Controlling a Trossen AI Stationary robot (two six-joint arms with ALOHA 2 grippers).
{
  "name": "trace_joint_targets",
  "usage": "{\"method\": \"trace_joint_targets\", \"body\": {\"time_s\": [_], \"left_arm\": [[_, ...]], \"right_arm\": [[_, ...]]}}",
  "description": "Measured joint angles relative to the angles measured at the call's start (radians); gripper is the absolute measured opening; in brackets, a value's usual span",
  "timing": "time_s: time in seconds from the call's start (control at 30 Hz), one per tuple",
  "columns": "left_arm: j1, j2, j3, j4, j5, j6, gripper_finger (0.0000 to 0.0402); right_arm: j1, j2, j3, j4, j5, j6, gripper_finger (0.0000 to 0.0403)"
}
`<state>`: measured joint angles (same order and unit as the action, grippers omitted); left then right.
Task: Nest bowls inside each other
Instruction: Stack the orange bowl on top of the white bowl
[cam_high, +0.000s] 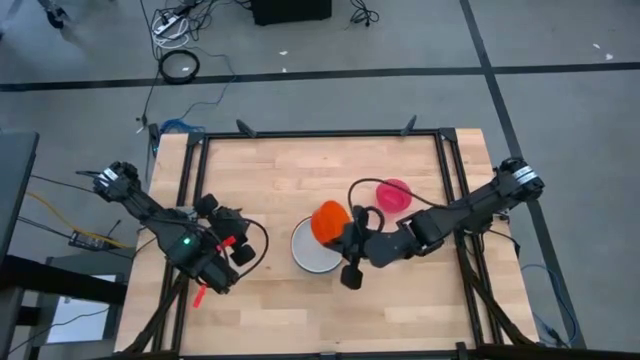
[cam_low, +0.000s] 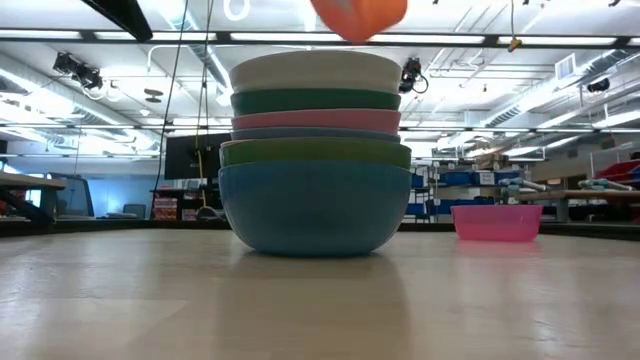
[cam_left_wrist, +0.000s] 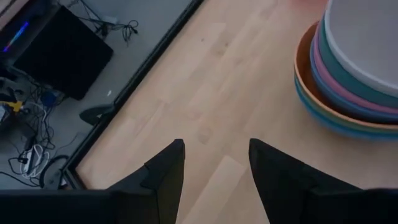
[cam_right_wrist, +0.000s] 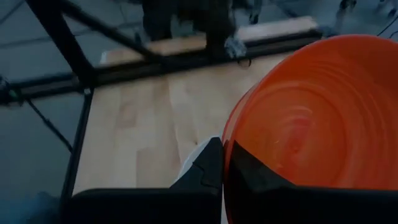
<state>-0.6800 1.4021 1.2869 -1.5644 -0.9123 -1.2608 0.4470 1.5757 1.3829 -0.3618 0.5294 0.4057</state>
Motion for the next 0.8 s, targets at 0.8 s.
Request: {"method": "trace_joint_targets", "body": {"time_s": [0.8], "left_arm": [[-0.001, 0.0, 0.02, 0.002, -0.027, -0.001, 0.0188]], "right_arm": [[-0.052, 0.109, -0.001, -0.063, -0.194, 0.082, 0.0079]]}}
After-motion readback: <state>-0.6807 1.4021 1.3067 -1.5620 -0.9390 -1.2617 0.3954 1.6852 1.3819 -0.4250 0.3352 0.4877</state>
